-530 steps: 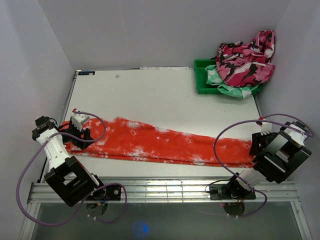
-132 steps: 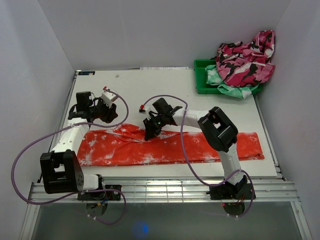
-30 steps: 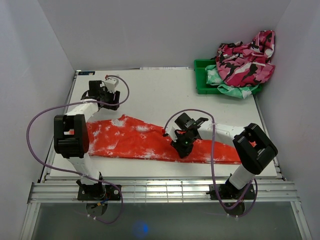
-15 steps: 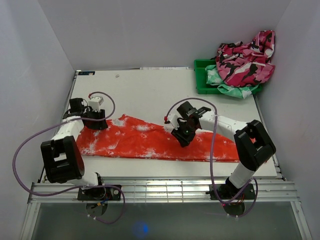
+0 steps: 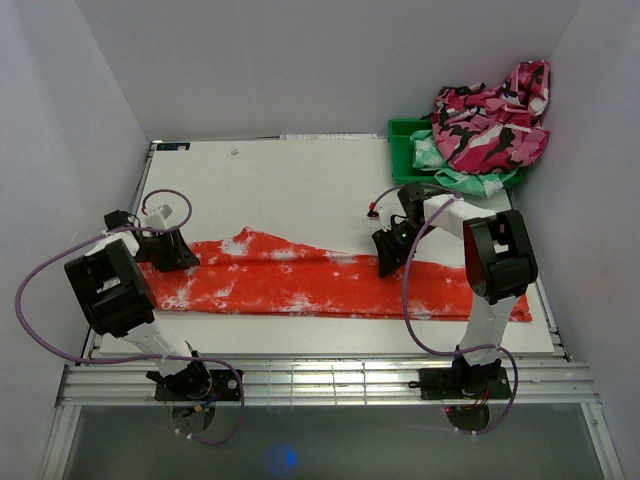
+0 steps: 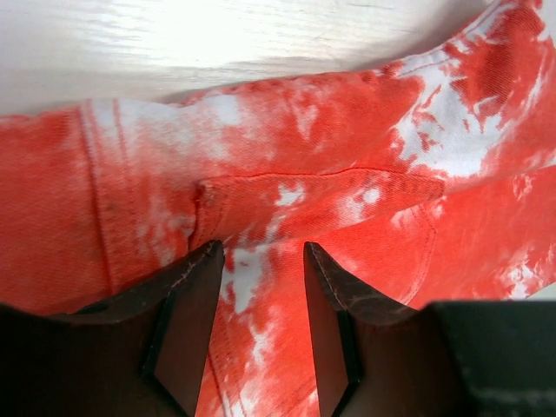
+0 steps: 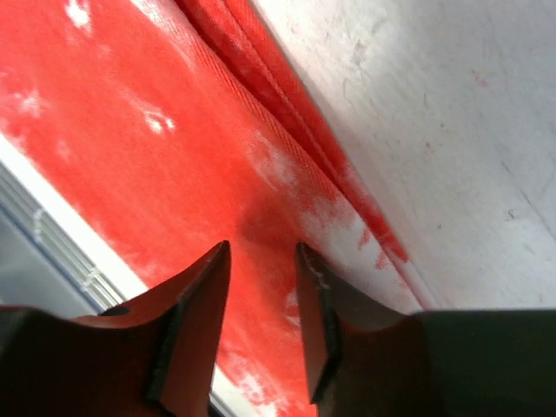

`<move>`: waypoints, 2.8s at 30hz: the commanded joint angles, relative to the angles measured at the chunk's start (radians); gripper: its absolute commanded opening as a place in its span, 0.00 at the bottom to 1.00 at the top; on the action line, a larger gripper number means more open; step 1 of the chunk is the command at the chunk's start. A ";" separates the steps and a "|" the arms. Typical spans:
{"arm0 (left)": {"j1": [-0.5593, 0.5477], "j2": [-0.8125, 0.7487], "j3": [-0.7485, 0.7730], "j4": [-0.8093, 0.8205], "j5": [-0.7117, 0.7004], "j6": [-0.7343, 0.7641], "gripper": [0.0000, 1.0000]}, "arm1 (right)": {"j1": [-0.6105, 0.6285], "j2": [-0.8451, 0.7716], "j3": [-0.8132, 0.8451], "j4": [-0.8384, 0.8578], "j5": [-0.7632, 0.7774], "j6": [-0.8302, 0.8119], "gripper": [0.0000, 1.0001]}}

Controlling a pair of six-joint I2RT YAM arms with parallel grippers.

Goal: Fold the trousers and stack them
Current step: Fold the trousers

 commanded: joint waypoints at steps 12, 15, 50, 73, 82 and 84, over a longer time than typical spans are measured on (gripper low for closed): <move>0.049 -0.208 0.037 -0.016 -0.112 0.126 0.67 | -0.343 -0.270 0.017 -0.117 0.162 -0.080 0.51; 0.034 -0.277 -0.024 -0.016 -0.046 0.152 0.68 | -0.478 -0.293 -0.047 -0.100 0.106 -0.123 0.49; 0.003 -0.289 -0.041 -0.016 -0.078 0.151 0.68 | -0.988 -0.238 -0.101 0.002 0.260 -0.261 0.64; 0.003 -0.305 -0.031 -0.028 -0.085 0.139 0.70 | -0.996 -0.052 -0.121 -0.082 0.088 -0.228 0.08; 0.003 -0.326 -0.038 -0.025 -0.069 0.162 0.72 | -1.160 -0.132 0.126 -0.226 0.107 -0.343 0.08; 0.003 -0.329 -0.040 -0.035 -0.053 0.172 0.72 | -1.174 -0.143 0.187 -0.263 0.072 -0.379 0.08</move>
